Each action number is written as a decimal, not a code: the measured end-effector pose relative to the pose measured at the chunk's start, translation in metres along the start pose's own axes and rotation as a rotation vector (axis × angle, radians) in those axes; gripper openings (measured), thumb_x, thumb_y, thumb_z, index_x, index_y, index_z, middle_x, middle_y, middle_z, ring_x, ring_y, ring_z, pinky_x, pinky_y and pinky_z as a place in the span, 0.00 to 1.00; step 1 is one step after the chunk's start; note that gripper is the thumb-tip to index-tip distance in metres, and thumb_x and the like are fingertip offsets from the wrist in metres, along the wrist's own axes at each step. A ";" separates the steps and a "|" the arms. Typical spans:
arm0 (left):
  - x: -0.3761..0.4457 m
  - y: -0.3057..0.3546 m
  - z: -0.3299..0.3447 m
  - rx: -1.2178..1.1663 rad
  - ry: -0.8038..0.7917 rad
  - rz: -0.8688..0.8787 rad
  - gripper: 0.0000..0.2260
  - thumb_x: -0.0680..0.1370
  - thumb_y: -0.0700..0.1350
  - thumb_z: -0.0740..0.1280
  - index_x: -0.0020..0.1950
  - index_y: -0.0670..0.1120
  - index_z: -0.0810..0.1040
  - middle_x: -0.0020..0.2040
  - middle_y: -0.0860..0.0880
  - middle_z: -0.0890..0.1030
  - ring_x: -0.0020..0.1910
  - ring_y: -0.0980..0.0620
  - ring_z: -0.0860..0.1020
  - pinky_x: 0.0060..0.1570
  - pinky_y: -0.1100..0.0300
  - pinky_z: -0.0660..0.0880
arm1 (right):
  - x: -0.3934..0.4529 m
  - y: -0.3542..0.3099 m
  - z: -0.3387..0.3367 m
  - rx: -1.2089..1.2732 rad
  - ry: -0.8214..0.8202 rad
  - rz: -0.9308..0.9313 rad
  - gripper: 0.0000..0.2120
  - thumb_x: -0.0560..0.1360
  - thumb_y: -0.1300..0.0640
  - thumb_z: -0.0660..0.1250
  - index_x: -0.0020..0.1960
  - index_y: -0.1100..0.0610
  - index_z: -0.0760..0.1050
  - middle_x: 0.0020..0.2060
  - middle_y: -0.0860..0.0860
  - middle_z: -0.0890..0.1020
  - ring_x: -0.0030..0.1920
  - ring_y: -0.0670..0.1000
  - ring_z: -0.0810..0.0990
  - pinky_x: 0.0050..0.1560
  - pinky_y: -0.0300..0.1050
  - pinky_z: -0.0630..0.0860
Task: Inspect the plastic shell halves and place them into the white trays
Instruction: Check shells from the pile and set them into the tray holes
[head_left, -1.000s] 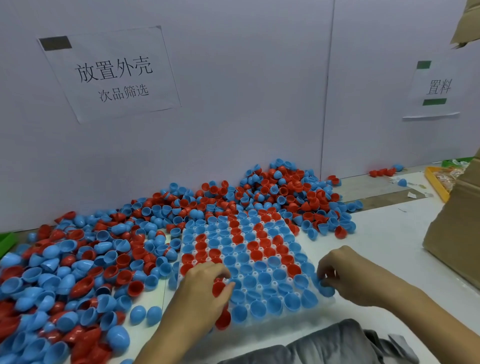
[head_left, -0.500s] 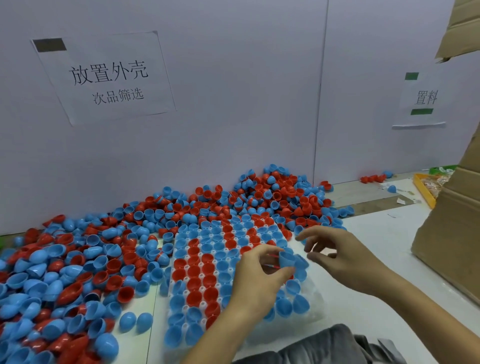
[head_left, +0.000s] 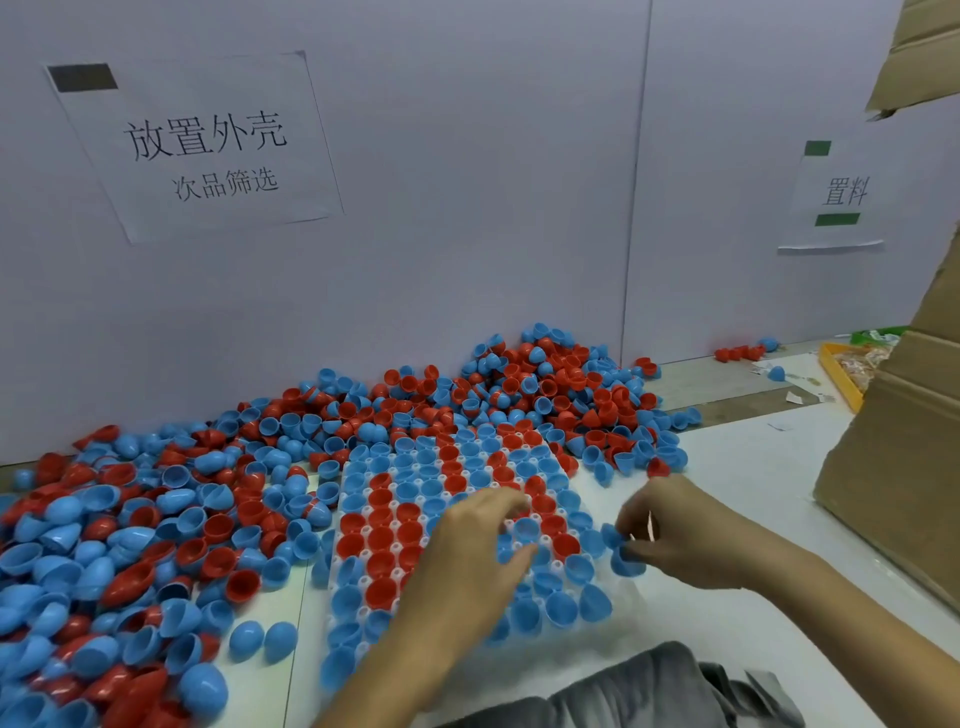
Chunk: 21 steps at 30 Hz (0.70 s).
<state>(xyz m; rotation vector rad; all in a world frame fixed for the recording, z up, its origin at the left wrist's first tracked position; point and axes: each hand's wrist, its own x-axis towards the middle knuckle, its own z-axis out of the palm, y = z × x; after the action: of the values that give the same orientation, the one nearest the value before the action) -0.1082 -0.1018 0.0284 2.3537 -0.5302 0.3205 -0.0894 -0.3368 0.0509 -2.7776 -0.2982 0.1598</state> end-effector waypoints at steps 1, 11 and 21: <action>-0.003 -0.010 -0.008 0.026 0.001 -0.031 0.16 0.78 0.50 0.72 0.65 0.54 0.78 0.56 0.63 0.76 0.50 0.67 0.73 0.57 0.76 0.69 | -0.001 0.002 0.005 -0.073 -0.014 0.010 0.06 0.75 0.52 0.73 0.50 0.51 0.84 0.40 0.42 0.82 0.40 0.43 0.80 0.40 0.36 0.78; -0.037 -0.070 -0.056 0.114 0.013 -0.190 0.16 0.79 0.47 0.71 0.67 0.51 0.80 0.58 0.60 0.79 0.56 0.65 0.76 0.57 0.77 0.67 | 0.003 -0.010 0.034 -0.489 -0.064 -0.051 0.08 0.76 0.56 0.67 0.53 0.51 0.81 0.49 0.49 0.80 0.44 0.51 0.80 0.45 0.45 0.77; -0.053 -0.074 -0.050 0.171 -0.196 0.016 0.15 0.81 0.53 0.67 0.68 0.58 0.78 0.65 0.65 0.77 0.64 0.72 0.68 0.67 0.75 0.62 | 0.002 -0.028 0.024 -0.302 0.038 -0.165 0.10 0.79 0.49 0.67 0.60 0.45 0.80 0.52 0.42 0.79 0.47 0.44 0.79 0.46 0.37 0.76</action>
<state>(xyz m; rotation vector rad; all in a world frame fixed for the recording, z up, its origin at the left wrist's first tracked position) -0.1257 -0.0030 0.0029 2.5638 -0.6358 0.1473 -0.0960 -0.3026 0.0380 -3.0300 -0.5830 0.0220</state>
